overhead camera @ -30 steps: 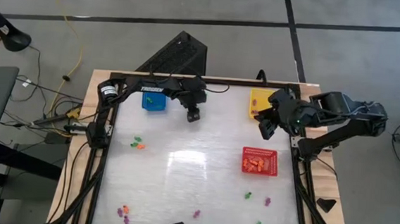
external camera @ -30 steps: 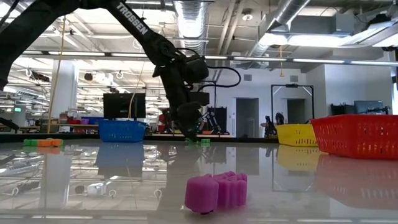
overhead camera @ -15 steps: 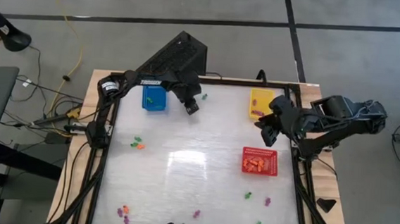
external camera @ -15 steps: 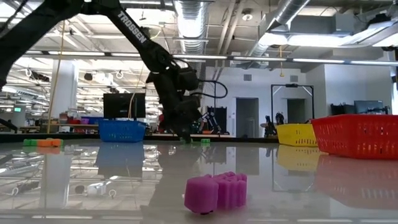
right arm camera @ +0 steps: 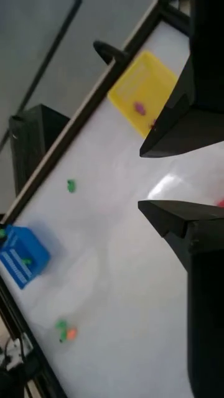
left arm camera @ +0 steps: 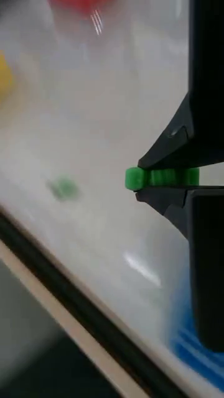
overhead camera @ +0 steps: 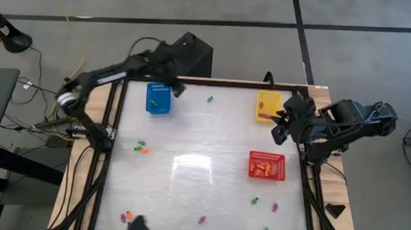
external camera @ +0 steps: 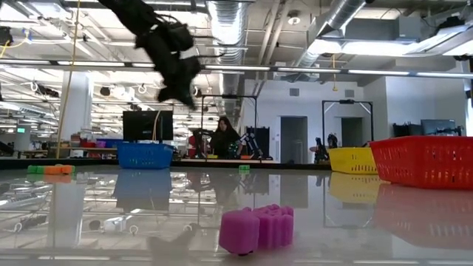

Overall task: Sort Halloween decoration
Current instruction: Put the green skeleton toy into the blue bin

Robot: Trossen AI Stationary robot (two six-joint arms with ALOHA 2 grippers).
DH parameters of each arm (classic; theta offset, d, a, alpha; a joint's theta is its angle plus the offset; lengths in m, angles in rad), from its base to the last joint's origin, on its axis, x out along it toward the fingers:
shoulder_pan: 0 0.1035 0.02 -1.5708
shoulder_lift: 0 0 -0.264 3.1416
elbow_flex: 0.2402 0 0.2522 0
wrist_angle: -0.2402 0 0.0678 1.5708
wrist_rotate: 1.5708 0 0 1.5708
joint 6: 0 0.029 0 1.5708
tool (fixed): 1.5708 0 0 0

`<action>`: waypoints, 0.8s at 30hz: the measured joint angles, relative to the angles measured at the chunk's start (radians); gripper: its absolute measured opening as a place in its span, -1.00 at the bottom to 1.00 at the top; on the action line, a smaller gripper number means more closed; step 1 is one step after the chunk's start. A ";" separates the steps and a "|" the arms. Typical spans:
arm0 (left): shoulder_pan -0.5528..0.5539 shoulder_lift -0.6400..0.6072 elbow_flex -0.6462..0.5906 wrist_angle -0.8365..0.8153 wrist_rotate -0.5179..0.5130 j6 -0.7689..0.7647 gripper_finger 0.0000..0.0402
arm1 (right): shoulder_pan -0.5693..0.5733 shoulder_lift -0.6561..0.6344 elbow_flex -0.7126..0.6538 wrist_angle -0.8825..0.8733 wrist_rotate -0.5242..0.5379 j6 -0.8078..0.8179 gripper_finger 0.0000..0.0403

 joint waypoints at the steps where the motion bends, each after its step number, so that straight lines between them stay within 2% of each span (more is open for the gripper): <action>1: 0.008 -0.024 -0.033 -0.045 -0.053 0.018 -0.97 | 0.000 0.000 0.000 0.000 0.012 -0.005 -0.25; 4: 0.016 -0.046 -0.126 -0.077 -0.136 0.029 -0.97 | 0.000 0.000 0.000 -0.001 0.040 -0.028 -0.25; 9: 0.010 -0.037 -0.187 -0.026 -0.247 -0.037 -0.95 | -0.010 0.000 0.000 -0.002 0.056 -0.033 -0.25; 11: 0.012 -0.037 -0.197 -0.019 -0.276 -0.038 -0.85 | -0.010 0.000 0.000 -0.002 0.048 -0.033 -0.25; 14: 0.010 -0.041 -0.195 -0.009 -0.311 -0.016 -0.58 | -0.005 -0.004 0.000 -0.001 0.018 -0.018 -0.25; 17: 0.010 -0.040 -0.197 -0.003 -0.295 0.024 -0.28 | 0.009 -0.006 0.000 -0.001 0.010 0.016 -0.25; 21: 0.011 -0.040 -0.196 -0.003 -0.281 -0.007 0.06 | 0.030 -0.006 0.000 0.000 0.009 0.026 -0.25; 22: 0.011 -0.040 -0.196 0.007 -0.259 -0.044 0.12 | 0.034 -0.006 0.000 0.000 0.008 0.029 -0.25; 24: 0.011 -0.040 -0.197 0.073 -0.135 -0.140 0.20 | 0.037 -0.004 0.000 0.001 0.008 0.043 -0.25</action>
